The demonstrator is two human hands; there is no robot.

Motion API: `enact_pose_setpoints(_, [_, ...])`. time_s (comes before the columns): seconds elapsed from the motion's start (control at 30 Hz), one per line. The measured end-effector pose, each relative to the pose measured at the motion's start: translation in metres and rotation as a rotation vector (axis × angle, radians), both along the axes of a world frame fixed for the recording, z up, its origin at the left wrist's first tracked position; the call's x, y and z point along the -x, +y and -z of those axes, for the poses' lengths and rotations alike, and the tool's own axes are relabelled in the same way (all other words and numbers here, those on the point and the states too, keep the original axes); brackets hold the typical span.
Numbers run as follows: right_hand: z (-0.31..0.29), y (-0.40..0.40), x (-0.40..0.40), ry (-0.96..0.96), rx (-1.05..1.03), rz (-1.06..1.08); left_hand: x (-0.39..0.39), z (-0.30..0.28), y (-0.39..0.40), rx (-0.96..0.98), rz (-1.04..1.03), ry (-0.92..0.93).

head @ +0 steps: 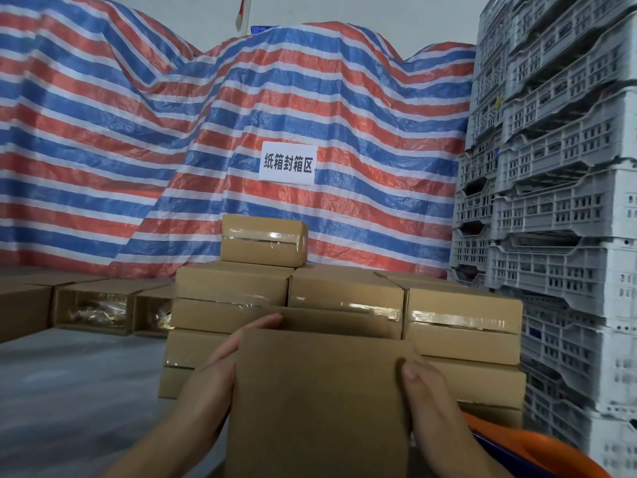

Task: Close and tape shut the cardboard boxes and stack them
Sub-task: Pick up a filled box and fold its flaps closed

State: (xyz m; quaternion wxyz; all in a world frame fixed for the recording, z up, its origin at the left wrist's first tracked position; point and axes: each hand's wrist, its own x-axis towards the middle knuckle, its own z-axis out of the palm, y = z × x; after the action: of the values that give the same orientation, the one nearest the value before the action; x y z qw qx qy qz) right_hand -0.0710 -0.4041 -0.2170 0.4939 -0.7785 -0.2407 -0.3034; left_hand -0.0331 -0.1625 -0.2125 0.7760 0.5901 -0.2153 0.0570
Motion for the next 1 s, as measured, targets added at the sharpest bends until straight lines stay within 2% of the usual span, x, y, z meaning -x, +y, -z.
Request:
enact_pose_setpoints(0.17, [0.000, 0.001, 0.000, -0.008, -0.005, -0.012, -0.001, 0.001, -0.001, -0.014, -0.039, -0.019])
enact_pose_setpoints(0.4, [0.001, -0.004, -0.007, 0.060, -0.064, 0.000, -0.002, 0.004, -0.006, -0.063, -0.209, -0.042])
enact_pose_setpoints(0.63, [0.001, -0.003, -0.007, 0.089, -0.083, 0.041, -0.005, 0.009, 0.003, -0.139, -0.174, -0.103])
enact_pose_setpoints(0.8, [0.000, -0.003, -0.006, 0.136, -0.103, 0.004, -0.013, -0.004, 0.002, -0.228, -0.218, -0.075])
enact_pose_setpoints(1.0, [0.004, -0.007, -0.011, 0.137, -0.147, -0.024, -0.006, 0.006, 0.005, -0.062, -0.091, -0.043])
